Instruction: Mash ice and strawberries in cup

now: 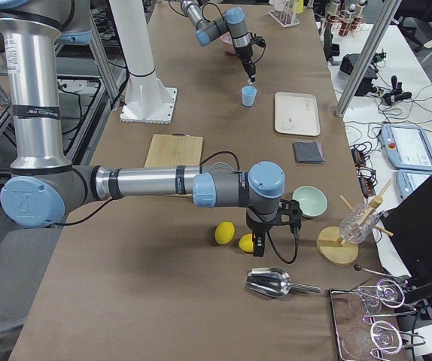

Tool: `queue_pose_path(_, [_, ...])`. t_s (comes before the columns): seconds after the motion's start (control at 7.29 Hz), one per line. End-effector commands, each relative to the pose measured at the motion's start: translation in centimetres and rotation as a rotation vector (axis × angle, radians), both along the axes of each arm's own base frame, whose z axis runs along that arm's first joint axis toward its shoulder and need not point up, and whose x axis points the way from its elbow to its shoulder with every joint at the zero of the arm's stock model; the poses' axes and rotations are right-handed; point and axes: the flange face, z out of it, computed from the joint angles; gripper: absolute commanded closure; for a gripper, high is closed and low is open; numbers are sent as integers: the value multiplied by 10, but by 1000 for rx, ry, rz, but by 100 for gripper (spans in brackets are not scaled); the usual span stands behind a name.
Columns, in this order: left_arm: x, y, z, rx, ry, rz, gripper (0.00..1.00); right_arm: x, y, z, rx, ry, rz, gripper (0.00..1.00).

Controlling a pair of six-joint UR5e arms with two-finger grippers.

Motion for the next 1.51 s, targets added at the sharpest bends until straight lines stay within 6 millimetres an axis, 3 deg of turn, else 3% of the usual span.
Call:
queue_pose_path(0.0, [16, 3, -3, 15, -10, -14, 100, 0, 1, 1, -3, 0, 0, 0])
queue_pose_path(0.14, [16, 3, -2, 15, -14, -12, 60, 0, 2, 2, -4, 0, 0, 0])
queue_pose_path(0.27, [20, 3, 2, 10, -23, -9, 3, 0, 2, 2, -4, 0, 0, 0])
queue_pose_path(0.55, [15, 9, -5, 22, -12, 0, 2, 0, 3, 1, -3, 0, 0, 0])
queue_pose_path(0.82, [-35, 2, -19, 91, -97, 63, 2, 0, 4, 1, -2, -1, -1, 0])
queue_pose_path(0.96, [-81, 0, 3, 99, -129, 103, 2, 0, 4, 1, -2, -3, -1, 0])
queue_pose_path(1.37, [-207, 2, 112, 151, -258, 219, 2, 0, 3, 0, 0, -1, 0, 0])
